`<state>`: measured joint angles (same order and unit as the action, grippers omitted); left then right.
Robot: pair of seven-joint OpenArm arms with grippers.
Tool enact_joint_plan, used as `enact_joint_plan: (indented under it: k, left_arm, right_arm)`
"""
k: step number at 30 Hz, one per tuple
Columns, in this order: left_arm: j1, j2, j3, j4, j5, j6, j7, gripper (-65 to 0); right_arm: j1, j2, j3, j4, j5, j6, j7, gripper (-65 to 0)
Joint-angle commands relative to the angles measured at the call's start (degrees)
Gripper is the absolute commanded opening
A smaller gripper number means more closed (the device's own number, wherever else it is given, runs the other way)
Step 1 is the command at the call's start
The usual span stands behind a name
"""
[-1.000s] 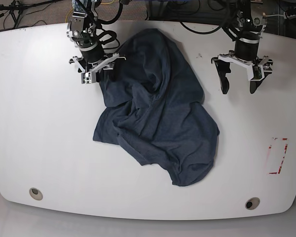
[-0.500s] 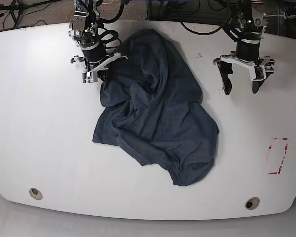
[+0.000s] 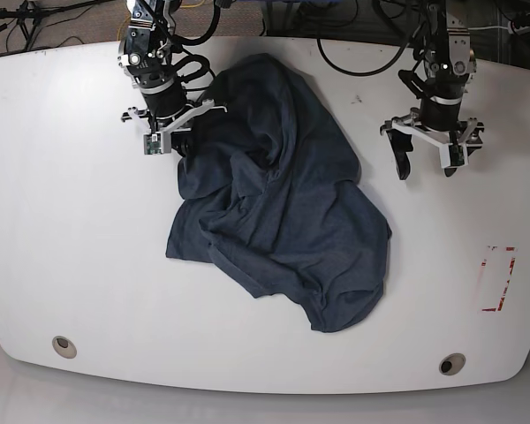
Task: Fold the T-shirt properly
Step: 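Move the open left gripper over the T-shirt toward its hem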
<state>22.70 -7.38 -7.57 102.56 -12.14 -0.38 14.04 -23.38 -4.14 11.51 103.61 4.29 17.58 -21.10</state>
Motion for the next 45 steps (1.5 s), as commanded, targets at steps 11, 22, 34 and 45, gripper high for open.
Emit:
enact_joint_plan:
  k: [11, 22, 34, 45]
  left_arm:
    - [-4.67, -0.25, 3.22, -2.83, 0.03, -0.62, -2.15, -14.7]
    - [-14.05, 0.18, 8.23, -7.93, -0.05, -0.79, 3.98, -14.5]
    - [-20.98, 1.39, 11.22, -14.47, 0.07, -0.63, 8.66, -14.9]
    - [-27.57, 1.27, 16.74, -21.99, -1.51, -0.89, 8.33, -14.6]
  right_arm:
    - [0.02, -0.34, -0.29, -1.25, 0.43, 0.03, 0.34, -65.0]
    - [0.18, -0.61, -0.51, -0.32, 0.24, -0.01, 0.06, -65.0]
    - [-0.01, -0.57, -0.57, 0.05, 0.30, 0.06, 0.17, -64.9]
    - [1.35, -0.53, -0.78, 0.57, 0.03, 0.00, -0.23, -64.6]
